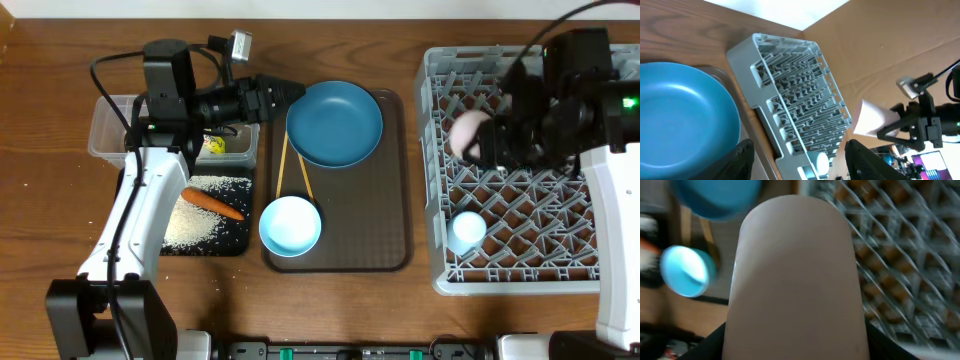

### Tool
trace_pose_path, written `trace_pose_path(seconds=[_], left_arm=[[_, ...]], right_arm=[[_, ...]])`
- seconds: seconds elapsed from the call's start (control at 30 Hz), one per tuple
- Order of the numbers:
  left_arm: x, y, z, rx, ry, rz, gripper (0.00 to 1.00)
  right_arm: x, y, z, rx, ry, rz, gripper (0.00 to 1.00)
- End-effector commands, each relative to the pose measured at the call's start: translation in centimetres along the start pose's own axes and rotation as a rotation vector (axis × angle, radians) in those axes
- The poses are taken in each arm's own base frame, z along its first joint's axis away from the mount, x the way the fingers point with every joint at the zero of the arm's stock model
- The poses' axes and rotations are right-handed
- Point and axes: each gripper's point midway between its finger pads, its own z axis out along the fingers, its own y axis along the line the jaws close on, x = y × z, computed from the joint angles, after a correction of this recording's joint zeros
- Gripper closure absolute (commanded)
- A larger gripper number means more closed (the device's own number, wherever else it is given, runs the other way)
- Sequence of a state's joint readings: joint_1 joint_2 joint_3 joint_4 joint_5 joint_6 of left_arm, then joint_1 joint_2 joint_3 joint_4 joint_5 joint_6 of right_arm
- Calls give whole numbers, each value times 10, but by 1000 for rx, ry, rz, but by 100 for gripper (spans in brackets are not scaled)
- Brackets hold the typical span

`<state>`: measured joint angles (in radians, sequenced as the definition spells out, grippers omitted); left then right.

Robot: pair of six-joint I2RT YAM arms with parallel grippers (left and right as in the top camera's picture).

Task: Sort waste into correct bins and load items into the dishwasher rack
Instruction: 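Lower the pink cup into the grey dish rack with the right gripper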

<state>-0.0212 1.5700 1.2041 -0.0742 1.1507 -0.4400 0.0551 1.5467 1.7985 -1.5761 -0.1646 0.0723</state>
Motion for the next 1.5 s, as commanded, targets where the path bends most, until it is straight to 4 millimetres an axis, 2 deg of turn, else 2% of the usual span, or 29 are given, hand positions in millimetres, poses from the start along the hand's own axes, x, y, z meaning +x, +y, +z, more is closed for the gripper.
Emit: trace_pose_path(seconds=[0.0,0.23,0.4,0.6,0.8,0.97,1.47], left_arm=[[0,5,0,-19,-7,14,41],[2,7,0,-23,-1,1,41],[5,8,0,-29,9,5,41],[6,9,0,-30,11,1,41],[6,9,0,-30,11,1,41],[6,9,0,-30,11,1,41],[6,9,0,-30,11,1,41]], right_arm=[[2,-36,-6,138,3,87,88],[17,-71,-1,204,104,188,88],[21,-87,12,212,171,241,89],[28,-104,42,230,296,279,89],[36,-111,78,226,436,290,94],[39,-115,97,223,509,296,96],[45,-126,101,265,541,296,96]])
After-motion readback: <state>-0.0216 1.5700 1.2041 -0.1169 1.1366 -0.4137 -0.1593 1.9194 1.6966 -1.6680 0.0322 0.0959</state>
